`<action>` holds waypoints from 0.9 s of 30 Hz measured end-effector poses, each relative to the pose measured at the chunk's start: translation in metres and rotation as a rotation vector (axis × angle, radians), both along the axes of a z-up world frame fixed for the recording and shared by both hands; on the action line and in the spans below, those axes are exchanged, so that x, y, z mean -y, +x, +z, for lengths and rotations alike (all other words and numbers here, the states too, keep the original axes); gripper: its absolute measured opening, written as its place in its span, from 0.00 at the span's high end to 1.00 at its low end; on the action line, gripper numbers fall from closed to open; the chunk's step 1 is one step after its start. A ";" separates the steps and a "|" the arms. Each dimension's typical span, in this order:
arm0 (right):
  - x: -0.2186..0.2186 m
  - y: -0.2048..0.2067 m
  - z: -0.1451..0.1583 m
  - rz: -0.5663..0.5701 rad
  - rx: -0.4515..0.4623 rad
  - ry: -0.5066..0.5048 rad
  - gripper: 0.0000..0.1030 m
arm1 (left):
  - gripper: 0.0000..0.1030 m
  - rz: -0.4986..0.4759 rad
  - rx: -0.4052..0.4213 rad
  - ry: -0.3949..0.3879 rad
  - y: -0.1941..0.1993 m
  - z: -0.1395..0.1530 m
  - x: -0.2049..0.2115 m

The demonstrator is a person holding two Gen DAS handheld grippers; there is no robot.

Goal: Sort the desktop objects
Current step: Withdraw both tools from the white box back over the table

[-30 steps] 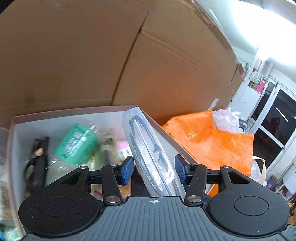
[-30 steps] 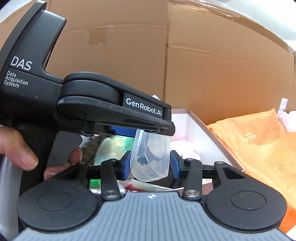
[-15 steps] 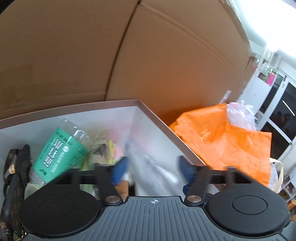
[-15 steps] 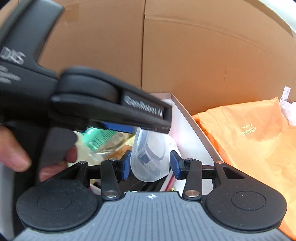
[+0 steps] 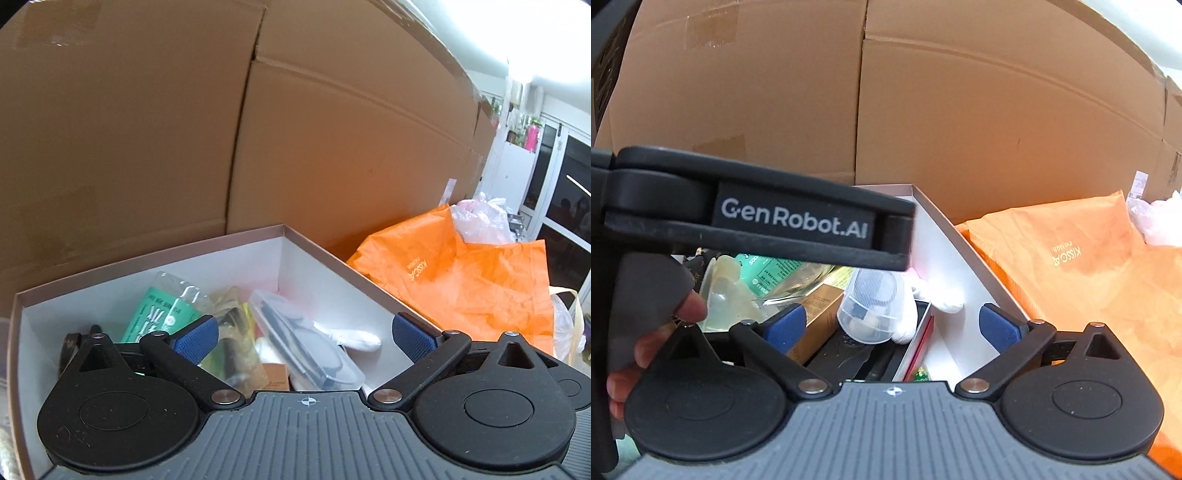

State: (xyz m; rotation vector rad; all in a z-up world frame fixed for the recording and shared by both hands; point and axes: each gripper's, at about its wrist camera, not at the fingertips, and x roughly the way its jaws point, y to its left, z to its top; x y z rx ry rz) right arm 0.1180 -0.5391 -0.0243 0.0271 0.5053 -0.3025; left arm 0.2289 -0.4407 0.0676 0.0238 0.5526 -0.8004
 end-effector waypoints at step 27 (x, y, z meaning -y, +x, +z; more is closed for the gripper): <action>-0.159 -0.093 0.034 0.176 0.130 -0.043 0.00 | 0.00 0.190 0.122 -0.054 -0.146 0.041 -0.182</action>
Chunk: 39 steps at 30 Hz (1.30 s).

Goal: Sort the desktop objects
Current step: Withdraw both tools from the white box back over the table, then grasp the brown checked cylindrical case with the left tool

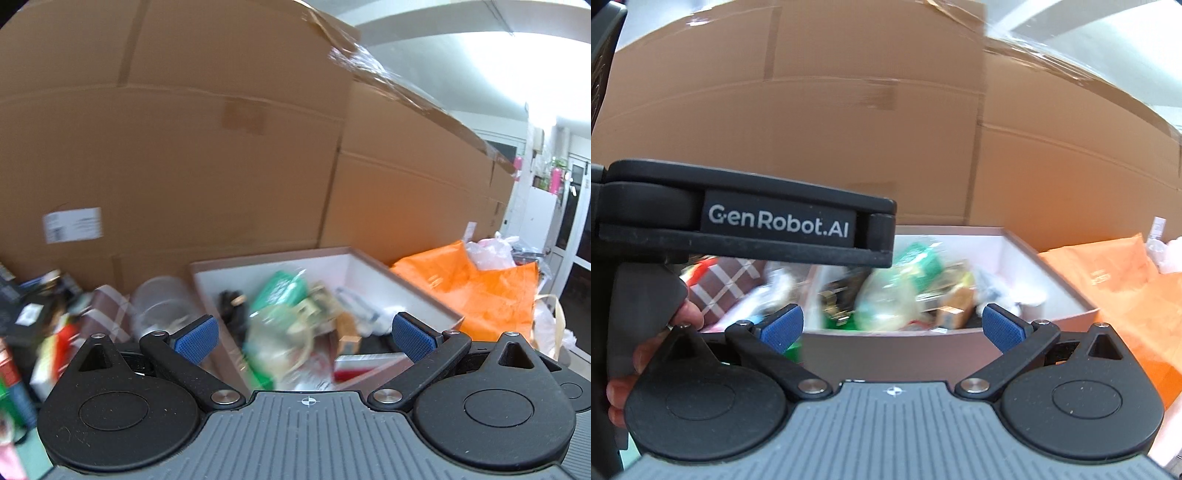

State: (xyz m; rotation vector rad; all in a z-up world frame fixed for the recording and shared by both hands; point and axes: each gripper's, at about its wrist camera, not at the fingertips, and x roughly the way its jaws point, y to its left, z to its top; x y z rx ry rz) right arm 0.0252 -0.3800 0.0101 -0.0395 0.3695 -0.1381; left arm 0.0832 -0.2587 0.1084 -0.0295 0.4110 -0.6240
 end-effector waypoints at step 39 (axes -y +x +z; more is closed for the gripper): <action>-0.141 0.096 -0.058 0.355 -0.096 0.033 0.11 | 0.31 0.117 -0.115 0.025 0.094 -0.039 -0.134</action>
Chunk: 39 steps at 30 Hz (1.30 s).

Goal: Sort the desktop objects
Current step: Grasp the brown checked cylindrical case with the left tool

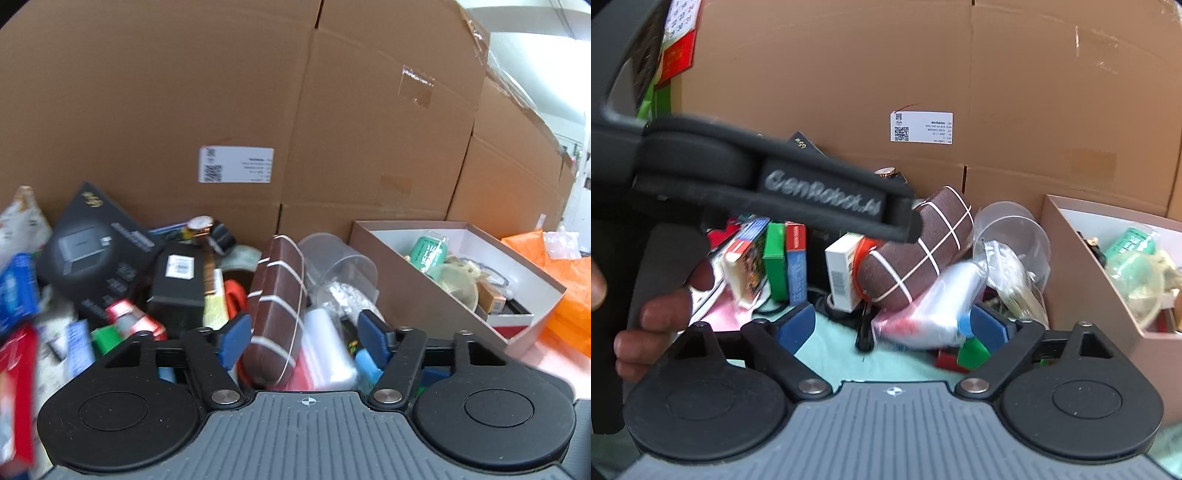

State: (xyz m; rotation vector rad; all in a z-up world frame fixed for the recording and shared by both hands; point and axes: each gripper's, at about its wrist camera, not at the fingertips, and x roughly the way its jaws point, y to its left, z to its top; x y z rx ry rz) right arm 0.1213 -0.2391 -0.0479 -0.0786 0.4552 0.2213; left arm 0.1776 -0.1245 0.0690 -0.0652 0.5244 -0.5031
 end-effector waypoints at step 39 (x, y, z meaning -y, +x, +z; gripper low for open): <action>0.013 0.019 -0.032 0.133 -0.161 0.131 0.37 | 0.94 0.003 -0.174 0.097 0.015 -0.037 0.011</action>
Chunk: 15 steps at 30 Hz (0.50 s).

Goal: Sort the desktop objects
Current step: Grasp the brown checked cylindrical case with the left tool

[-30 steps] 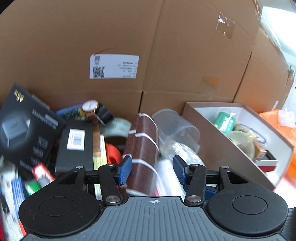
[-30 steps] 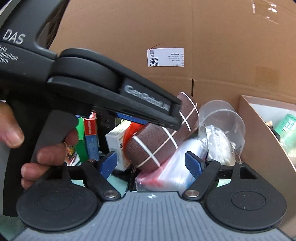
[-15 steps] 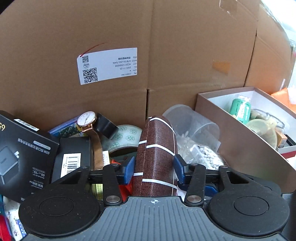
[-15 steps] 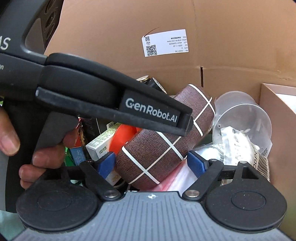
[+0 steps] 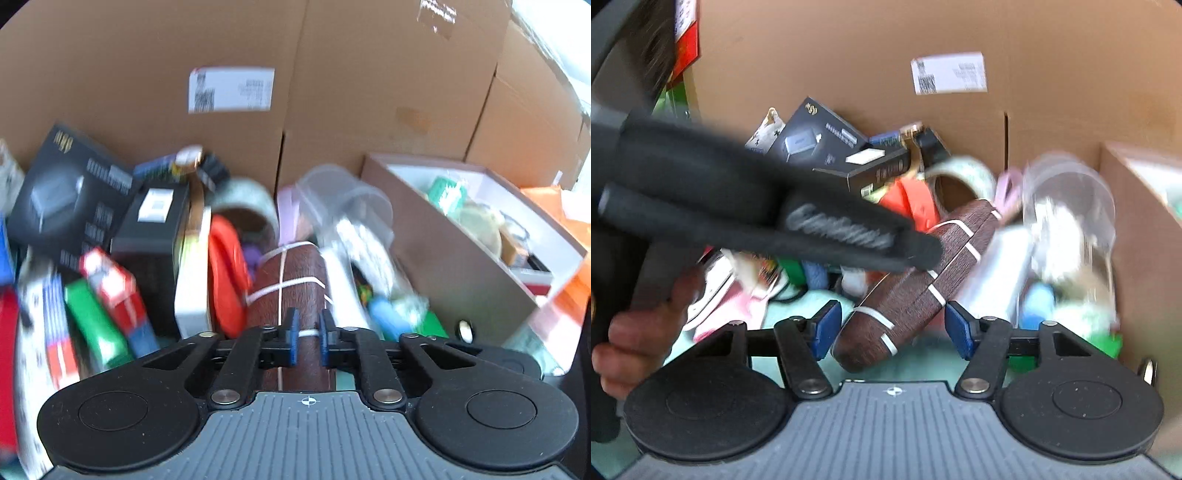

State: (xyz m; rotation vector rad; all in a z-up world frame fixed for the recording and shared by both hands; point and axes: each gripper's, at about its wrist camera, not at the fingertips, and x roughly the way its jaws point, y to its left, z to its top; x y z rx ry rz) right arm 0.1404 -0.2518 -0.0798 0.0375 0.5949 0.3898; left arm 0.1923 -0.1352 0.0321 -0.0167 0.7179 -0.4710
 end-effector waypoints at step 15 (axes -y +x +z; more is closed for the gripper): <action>0.003 -0.055 -0.009 -0.072 -0.015 0.035 0.32 | 0.21 0.151 0.106 -0.053 -0.061 -0.011 -0.032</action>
